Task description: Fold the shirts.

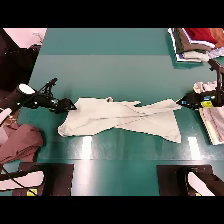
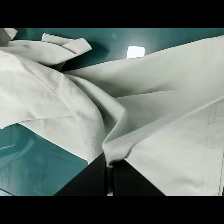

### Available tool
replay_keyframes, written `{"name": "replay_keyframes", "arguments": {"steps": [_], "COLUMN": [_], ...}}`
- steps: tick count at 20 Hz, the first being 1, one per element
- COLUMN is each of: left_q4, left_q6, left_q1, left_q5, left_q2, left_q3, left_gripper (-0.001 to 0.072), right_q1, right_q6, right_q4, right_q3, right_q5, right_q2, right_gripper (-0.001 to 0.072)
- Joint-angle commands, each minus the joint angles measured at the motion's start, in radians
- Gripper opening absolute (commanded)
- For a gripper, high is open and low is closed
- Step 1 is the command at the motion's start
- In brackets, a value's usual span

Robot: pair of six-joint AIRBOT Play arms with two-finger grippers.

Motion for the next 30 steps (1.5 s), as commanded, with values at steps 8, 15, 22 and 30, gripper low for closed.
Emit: {"name": "replay_keyframes", "arguments": {"steps": [8,15,22,30], "left_q4": [-0.002,0.021,0.026,0.156], "left_q6": [-0.026,-0.026,-0.072,-0.114], "left_q1": [-0.011,-0.011,-0.011,-0.011], "left_q5": [-0.078,0.031,0.078,0.108], "left_q2": [0.182,0.459,0.566,0.536], "left_q3": [0.441,0.864,1.208,1.124], "left_gripper": [0.0027,0.0027,0.0027,0.0026], "right_q1": [0.000,0.000,0.000,0.000], "right_q6": [0.000,-0.001,0.005,0.108], "right_q4": [-0.009,-0.015,-0.214,-0.375], "right_q3": [0.206,0.713,1.075,0.922], "right_q5": [-0.066,-0.179,-0.114,-0.069], "right_q2": [0.000,0.000,0.000,0.050], "right_gripper": [0.0014,0.0014,0.0014,0.0013]}}
